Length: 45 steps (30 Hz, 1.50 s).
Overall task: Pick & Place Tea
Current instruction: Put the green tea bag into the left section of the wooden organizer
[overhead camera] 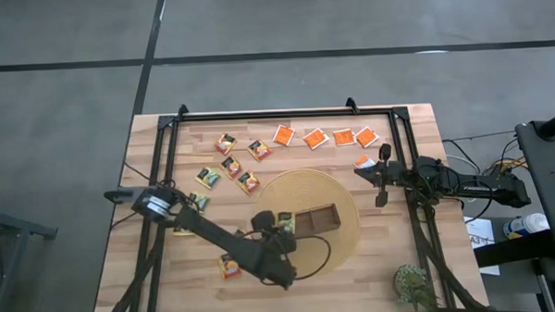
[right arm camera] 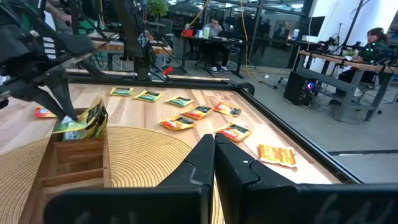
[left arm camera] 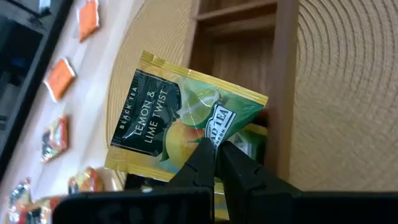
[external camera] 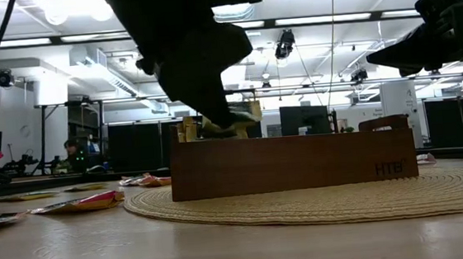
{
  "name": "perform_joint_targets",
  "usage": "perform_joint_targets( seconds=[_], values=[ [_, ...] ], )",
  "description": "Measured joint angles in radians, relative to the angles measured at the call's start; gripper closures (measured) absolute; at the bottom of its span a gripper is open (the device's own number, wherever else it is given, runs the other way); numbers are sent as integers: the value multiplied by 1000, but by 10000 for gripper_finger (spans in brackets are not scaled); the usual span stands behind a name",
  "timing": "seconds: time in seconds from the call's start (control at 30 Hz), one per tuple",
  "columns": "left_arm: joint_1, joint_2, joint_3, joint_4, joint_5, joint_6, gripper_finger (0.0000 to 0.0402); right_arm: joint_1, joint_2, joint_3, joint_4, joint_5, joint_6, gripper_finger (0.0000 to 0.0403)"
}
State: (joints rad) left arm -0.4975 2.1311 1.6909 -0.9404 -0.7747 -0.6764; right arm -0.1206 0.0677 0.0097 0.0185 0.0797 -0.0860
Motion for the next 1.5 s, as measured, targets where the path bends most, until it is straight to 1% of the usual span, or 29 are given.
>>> perform_joint_targets(
  seconds=[0.17, 0.27, 0.57, 0.73, 1.03, 1.13, 1.4, 1.5],
  values=[
    [-4, -4, 5, -83, -9, -94, 392, 0, 0, 0, 0, 0, 0, 394],
    [-4, -4, 5, -113, 3, -116, 392, 0, 0, 0, 0, 0, 0, 394],
    [3, -4, -7, -115, 9, -177, 391, 0, 0, 0, 0, 0, 0, 394],
    [7, -3, -18, -108, 49, -182, 389, 0, 0, 0, 0, 0, 0, 394],
    [14, -3, -27, -107, 51, -164, 385, 0, 1, 0, 0, 0, 0, 394],
    [14, -3, -27, -107, 52, -141, 368, 0, 1, 0, 0, 0, 0, 394],
    [14, -3, -27, -107, 44, -110, 295, 0, 1, 0, 0, 0, 0, 394],
    [14, -3, -27, -107, 44, -106, 279, 0, 1, 0, 0, 0, 0, 394]
  ],
)
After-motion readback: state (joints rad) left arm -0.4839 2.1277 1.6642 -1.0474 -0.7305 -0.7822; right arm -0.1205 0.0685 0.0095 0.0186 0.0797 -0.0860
